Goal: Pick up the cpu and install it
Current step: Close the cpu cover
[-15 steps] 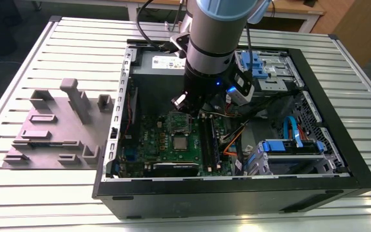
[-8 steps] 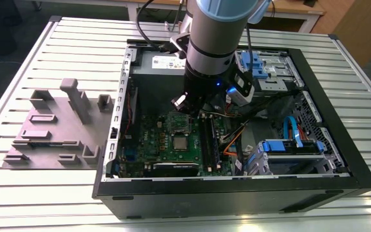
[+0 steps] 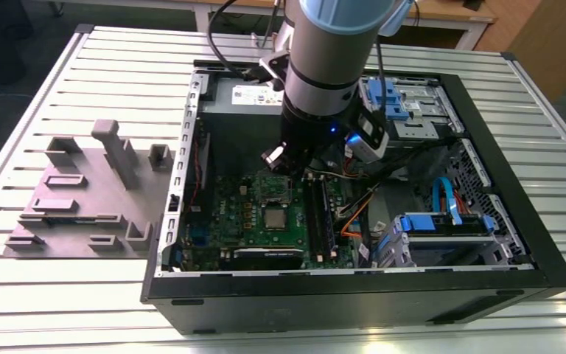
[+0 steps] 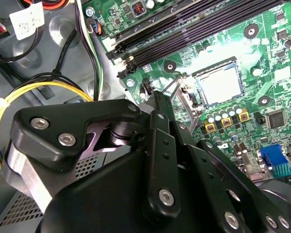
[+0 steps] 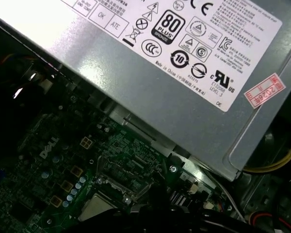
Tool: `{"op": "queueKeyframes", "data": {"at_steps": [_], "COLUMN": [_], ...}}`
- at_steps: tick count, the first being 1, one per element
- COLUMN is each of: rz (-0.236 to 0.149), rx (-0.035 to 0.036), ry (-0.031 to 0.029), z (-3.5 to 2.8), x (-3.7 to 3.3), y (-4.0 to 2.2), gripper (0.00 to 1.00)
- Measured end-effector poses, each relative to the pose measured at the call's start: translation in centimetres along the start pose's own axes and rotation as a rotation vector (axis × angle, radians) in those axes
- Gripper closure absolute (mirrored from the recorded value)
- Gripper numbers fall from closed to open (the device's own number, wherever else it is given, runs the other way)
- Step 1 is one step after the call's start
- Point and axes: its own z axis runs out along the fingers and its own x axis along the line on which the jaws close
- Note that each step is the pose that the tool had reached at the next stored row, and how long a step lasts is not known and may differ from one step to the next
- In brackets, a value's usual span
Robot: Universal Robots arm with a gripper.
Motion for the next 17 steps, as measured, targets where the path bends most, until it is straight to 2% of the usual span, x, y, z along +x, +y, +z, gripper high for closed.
{"op": "queueKeyframes", "data": {"at_steps": [4, 10, 17], "rz": [0.000, -0.001, -0.041], "rx": [0.0001, 0.0000, -0.0014], "ry": [0.0000, -0.0001, 0.0036], "z": [-0.03, -0.03, -0.03], "x": [0.18, 0.18, 0.13], "y": [-0.25, -0.27, -0.35], "gripper": [0.90, 0.90, 0.90]}}
